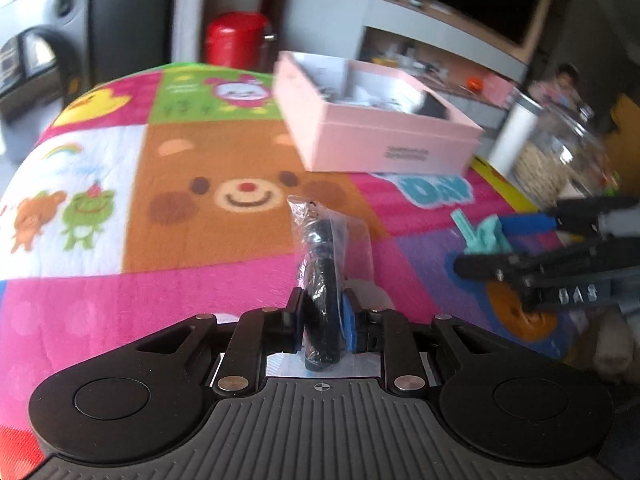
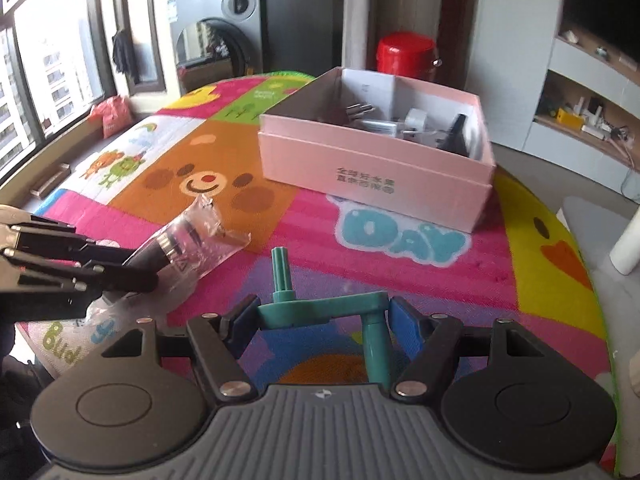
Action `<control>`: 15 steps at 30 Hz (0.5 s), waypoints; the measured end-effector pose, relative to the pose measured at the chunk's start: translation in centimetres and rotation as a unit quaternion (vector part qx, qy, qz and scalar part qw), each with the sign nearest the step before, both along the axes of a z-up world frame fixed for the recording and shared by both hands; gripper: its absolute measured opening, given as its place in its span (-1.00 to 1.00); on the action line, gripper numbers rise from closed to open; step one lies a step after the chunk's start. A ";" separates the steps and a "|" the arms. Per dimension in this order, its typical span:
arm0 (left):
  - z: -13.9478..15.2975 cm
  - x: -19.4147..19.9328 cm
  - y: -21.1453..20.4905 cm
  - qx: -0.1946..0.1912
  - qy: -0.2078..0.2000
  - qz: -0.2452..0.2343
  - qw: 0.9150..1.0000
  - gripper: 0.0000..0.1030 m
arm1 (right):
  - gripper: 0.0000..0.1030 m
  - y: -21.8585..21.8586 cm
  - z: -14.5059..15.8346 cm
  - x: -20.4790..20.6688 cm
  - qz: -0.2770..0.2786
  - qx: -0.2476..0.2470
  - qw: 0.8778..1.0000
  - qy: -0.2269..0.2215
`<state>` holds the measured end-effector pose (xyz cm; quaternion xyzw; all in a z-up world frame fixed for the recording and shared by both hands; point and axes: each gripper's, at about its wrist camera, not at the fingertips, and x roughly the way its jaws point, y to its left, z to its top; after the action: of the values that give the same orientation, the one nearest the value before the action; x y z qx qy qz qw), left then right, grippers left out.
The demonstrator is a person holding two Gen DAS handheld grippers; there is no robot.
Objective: Organize rigid objects
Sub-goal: 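Carry the bagged cable toward the pink box with left while right carries teal part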
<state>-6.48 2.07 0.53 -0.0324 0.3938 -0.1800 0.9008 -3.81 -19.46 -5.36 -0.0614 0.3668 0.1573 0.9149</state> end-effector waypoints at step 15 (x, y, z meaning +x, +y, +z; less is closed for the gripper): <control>0.6 0.8 3.9 -0.001 0.003 0.064 0.998 -0.56 | 0.37 6.9 0.8 3.2 0.095 -0.044 0.994 0.043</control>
<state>-5.67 5.94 1.15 -0.0587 0.3932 -0.1219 0.9095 -0.57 -12.56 -4.61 -0.1292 0.4047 0.2300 0.8756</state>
